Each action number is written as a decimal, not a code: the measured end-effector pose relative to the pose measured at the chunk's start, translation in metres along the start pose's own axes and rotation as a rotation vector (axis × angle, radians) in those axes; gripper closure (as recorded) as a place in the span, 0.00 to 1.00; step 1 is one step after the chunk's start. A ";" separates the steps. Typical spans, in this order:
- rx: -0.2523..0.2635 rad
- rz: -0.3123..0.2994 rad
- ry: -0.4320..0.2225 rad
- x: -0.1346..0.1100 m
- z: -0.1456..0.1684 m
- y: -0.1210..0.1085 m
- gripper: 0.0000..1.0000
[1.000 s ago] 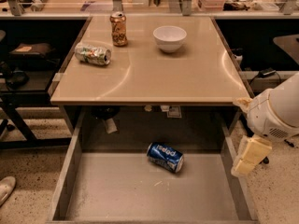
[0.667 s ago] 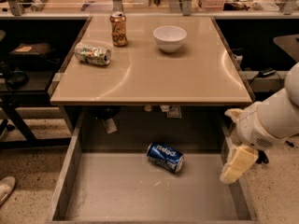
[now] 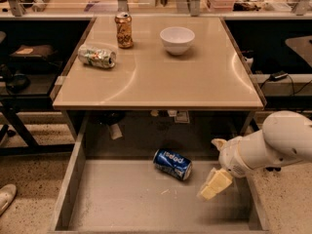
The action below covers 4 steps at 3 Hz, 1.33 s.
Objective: Pick pepsi can from top drawer and place on counter
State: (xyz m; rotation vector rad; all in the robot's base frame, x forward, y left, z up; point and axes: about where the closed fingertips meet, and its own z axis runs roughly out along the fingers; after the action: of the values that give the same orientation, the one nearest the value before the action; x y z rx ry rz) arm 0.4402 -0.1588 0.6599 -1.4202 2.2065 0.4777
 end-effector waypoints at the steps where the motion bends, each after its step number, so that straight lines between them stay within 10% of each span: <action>1: 0.001 0.011 -0.013 0.000 0.007 -0.003 0.00; 4: 0.117 -0.071 -0.188 -0.029 0.046 -0.002 0.00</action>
Offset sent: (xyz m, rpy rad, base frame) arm -0.0032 -0.0055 0.0006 0.0143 -0.0859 -0.0558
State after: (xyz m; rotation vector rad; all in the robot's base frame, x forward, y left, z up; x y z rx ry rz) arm 0.4615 -0.1140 0.6376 -1.3307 1.9951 0.4310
